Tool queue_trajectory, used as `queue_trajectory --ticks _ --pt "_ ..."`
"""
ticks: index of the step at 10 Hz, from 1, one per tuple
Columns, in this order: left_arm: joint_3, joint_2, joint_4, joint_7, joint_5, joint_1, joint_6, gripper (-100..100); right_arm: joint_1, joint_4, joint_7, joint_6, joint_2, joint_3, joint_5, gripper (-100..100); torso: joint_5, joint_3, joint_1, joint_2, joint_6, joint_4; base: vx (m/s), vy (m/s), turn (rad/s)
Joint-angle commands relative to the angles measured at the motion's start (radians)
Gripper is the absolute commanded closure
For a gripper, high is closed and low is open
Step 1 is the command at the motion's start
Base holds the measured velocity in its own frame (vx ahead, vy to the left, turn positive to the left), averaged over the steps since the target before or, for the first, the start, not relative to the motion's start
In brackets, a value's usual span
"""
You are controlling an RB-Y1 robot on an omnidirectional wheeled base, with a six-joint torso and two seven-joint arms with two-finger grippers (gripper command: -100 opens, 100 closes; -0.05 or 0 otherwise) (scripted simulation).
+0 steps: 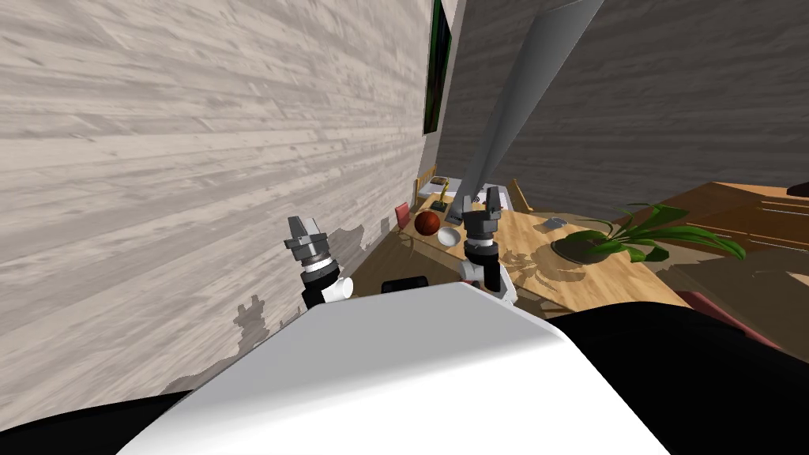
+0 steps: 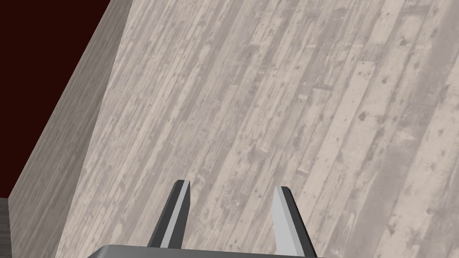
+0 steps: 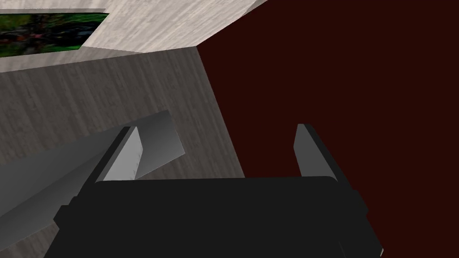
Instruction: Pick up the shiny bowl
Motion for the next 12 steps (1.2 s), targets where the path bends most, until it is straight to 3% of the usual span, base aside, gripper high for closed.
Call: queue_trajectory --ticks 1,5,8,12 --pt "0.0 0.0 0.0 0.0 0.0 0.0 0.0 0 0.006 0.021 0.006 -0.011 -0.05 -0.005 0.045 -100 0.0 0.0 0.0 0.0 0.0 0.0 0.009 0.013 0.012" --pt "0.0 0.0 0.0 0.0 0.0 0.0 0.0 0 0.012 0.054 0.012 -0.024 -0.143 -0.017 0.109 -100 0.0 0.0 0.0 0.0 0.0 0.0 0.009 0.012 0.009" --pt "0.0 0.0 0.0 0.0 0.0 0.0 0.0 0 0.025 0.115 0.027 -0.046 -0.24 -0.037 0.206 -100 0.0 -0.001 0.001 -0.001 0.0 0.0 0.02 0.02 0.021" --pt "0.0 0.0 0.0 0.0 0.0 0.0 0.0 0 0.038 0.163 0.04 -0.06 -0.33 -0.05 0.293 -100 0.0 -0.001 0.001 -0.002 0.0 0.0 0.024 0.018 0.021"
